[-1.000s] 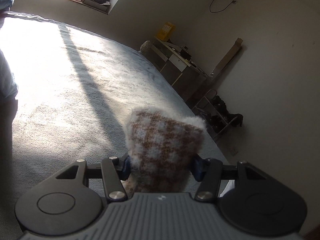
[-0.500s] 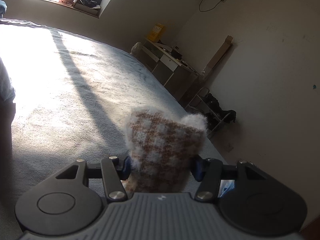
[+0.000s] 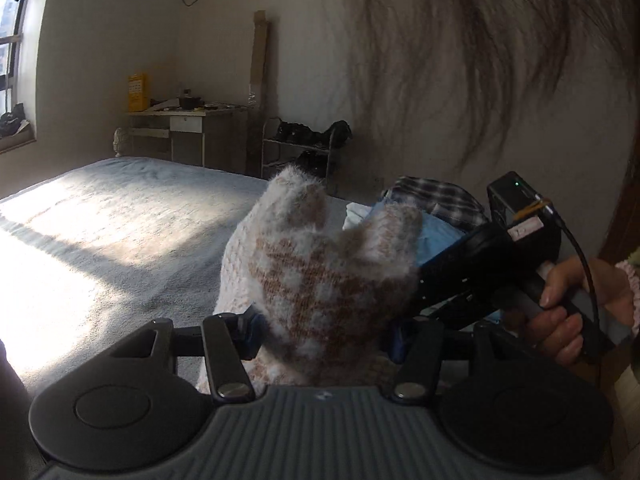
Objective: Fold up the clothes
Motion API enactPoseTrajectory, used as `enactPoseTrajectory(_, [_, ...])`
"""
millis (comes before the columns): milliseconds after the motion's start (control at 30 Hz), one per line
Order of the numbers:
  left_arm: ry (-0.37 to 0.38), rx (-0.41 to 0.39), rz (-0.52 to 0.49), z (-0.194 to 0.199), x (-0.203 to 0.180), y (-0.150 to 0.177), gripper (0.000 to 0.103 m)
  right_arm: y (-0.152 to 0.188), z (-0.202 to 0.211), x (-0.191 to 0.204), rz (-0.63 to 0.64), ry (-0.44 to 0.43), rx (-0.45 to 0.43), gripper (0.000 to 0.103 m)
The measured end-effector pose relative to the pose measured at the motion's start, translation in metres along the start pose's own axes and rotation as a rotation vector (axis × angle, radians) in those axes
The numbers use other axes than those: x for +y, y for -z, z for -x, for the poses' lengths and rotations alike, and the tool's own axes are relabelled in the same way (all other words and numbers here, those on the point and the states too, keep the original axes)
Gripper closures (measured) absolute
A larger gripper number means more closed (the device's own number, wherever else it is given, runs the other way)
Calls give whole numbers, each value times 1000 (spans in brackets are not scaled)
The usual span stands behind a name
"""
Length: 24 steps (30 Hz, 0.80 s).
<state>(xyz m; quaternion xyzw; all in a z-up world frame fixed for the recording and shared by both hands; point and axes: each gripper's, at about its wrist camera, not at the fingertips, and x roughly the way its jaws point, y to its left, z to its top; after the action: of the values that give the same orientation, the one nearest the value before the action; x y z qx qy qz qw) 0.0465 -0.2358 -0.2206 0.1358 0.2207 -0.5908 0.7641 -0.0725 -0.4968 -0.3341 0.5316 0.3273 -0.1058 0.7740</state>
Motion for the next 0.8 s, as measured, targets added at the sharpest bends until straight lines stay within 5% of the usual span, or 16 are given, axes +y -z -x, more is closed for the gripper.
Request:
enactPoseTrajectory(233, [44,85,-259,-9,-60,49,47,60,34,-57,-184,73,64,75])
enactPoseTrajectory(333, [63,119,-455,-9,-80,75,46,83,41,-72,-205,110,75,78])
enactPoseTrajectory(567, [101,193,-807,-4,-106,123,43,91,70,-54,-84,167,43,77])
enactPoseTrajectory(667, [75,226,-746,-6,-108,115,42,83,87,-34,0,194,-27,70])
enactPoseTrajectory(800, [25,261,-621,-3,-104,96,41,70,101,-12,16,93,-90,49])
